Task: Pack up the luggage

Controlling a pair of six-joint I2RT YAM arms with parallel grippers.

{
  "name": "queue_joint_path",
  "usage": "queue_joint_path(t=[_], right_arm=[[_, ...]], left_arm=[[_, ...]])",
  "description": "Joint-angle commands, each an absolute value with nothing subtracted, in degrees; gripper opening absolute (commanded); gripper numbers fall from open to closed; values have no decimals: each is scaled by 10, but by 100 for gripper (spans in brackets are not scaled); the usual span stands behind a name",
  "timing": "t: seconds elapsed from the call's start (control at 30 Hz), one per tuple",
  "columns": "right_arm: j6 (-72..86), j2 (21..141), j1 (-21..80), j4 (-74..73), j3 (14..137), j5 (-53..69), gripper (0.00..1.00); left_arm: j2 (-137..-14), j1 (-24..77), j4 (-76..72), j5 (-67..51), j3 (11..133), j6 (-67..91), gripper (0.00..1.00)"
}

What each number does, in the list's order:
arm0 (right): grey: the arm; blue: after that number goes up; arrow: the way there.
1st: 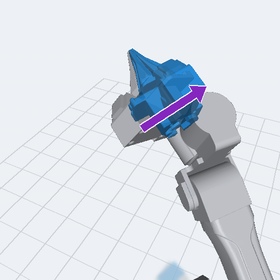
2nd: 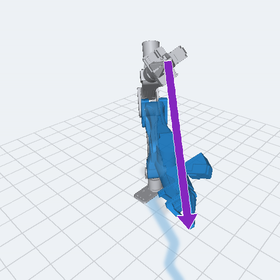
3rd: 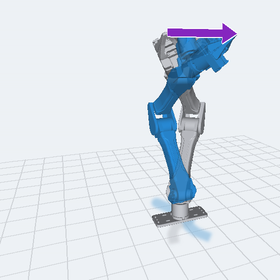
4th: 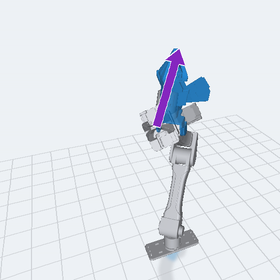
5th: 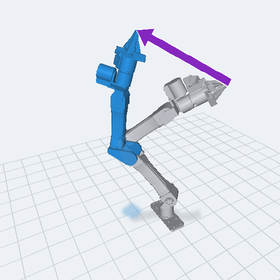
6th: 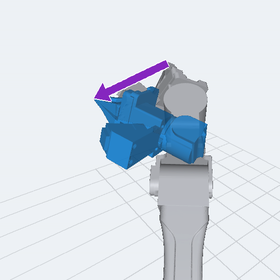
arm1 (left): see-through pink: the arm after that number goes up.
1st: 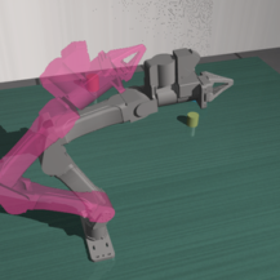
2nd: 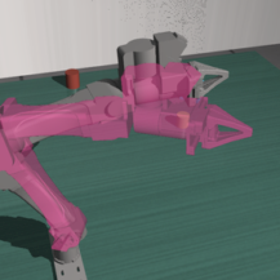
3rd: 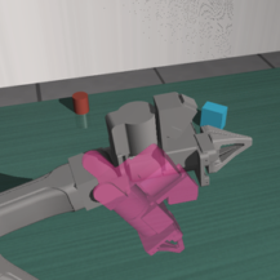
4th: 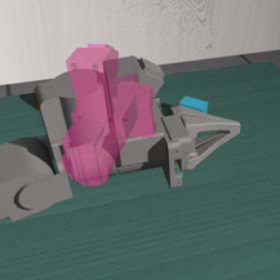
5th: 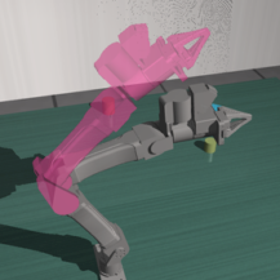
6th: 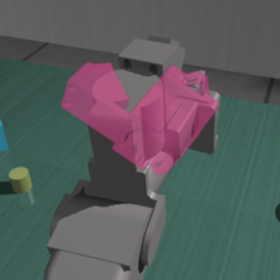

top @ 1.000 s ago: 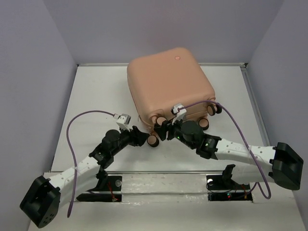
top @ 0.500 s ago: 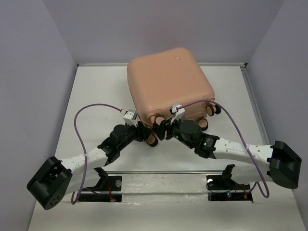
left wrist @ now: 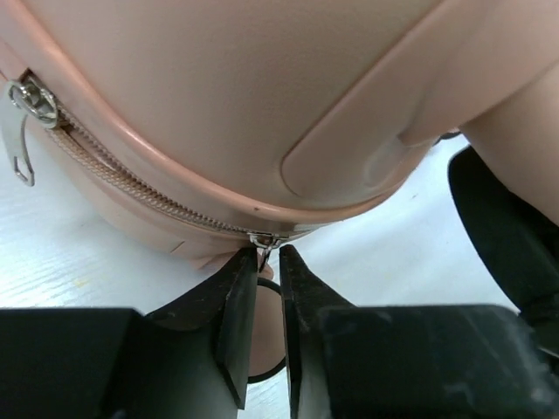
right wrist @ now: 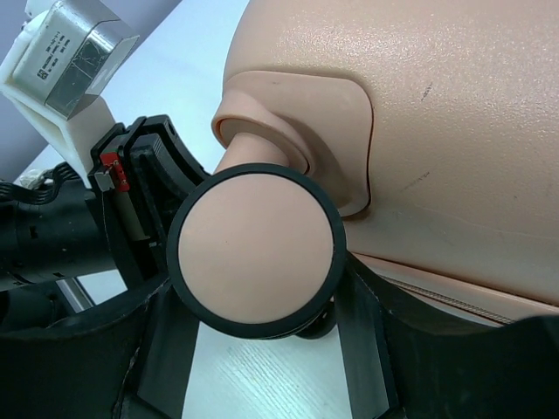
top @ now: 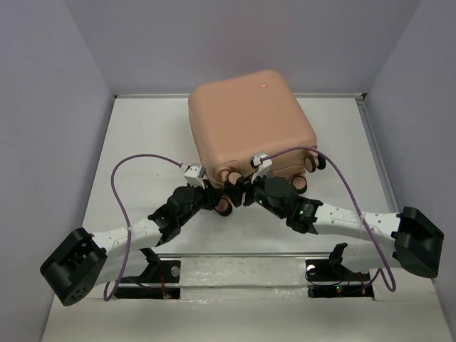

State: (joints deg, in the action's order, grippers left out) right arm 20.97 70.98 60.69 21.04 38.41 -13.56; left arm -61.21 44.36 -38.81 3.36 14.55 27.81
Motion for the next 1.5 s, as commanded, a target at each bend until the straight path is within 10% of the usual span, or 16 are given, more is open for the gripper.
queue_joint_path(t=[0.0, 0.57, 1.0, 1.23, 1.47], right_arm=[[217, 701, 605, 252, 397, -116, 7], [224, 550, 605, 196, 302, -181, 7], [228, 569, 605, 191, 312, -109, 7], [214, 706, 628, 245, 406, -76, 7], [185, 787, 652, 243, 503, -74, 7]], left_arm=[[-599, 447, -432, 122, 183, 301, 18], [-498, 425, -88, 346, 215, 319, 6], [-555, 275, -164, 288, 283, 328, 7], [-306, 281, -135, 207, 296, 337, 99], [-160, 281, 14, 200, 395, 304, 99]])
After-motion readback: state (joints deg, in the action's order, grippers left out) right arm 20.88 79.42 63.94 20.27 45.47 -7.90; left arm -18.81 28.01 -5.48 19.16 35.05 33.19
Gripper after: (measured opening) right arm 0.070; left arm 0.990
